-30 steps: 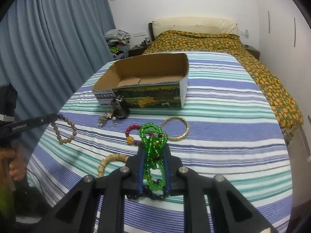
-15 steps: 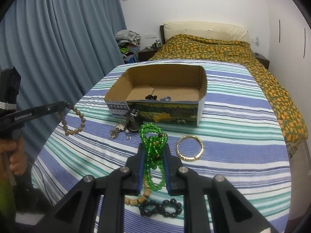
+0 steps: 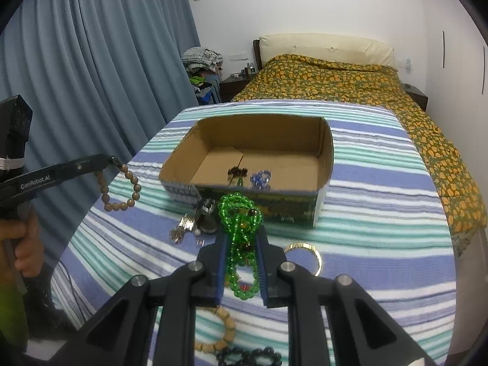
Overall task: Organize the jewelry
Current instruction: 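Lift both bracelets over the box and release them inside, then withdraw both open tools from the box toward the remaining jewelry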
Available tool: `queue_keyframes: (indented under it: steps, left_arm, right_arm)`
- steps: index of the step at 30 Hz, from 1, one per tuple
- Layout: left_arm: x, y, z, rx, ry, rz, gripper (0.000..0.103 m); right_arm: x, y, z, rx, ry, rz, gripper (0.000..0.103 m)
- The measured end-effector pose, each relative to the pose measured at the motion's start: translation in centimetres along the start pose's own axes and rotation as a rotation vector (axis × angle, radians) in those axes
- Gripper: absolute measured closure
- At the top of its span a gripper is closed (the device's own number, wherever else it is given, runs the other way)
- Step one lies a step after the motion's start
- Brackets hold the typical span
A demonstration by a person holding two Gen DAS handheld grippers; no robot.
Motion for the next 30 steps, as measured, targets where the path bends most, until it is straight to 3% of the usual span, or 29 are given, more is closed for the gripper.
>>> queue_keyframes:
  steps: [7, 14, 23, 30]
  left_arm:
    - [0.0, -2.6, 5.0, 0.002, 0.002, -0.018, 0.093]
    - [1.1, -8.5, 8.3, 0.069, 0.016, -0.021, 0.093]
    - [2.5, -17.5, 8.6, 0.179, 0.039, 0.038, 0.093]
    - [2.4, -20.8, 7.4, 0.223, 0.023, 0.084, 0.093]
  right_arm:
    - [-1.6, -2.2, 4.3, -0.011, -0.022, 0.012, 0.086]
    - [-2.9, -7.3, 8.9, 0.049, -0.017, -0.012, 0.086]
    - [-5.7, -17.1, 11.8, 0.191, -0.045, -0.065, 0.086]
    - [-6.6, -21.2, 12.0, 0.255, -0.002, -0.129, 0.084]
Point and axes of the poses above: each gripper's, at about its wrist camera, not at the fingertips, and y roughly against the way its jaws point, x to its left, z to its top, the point moved 4 cm from there along -y, roughly the way its jaws point, and after that the axes turned 5 degrees about y, right-handed, at the moved point
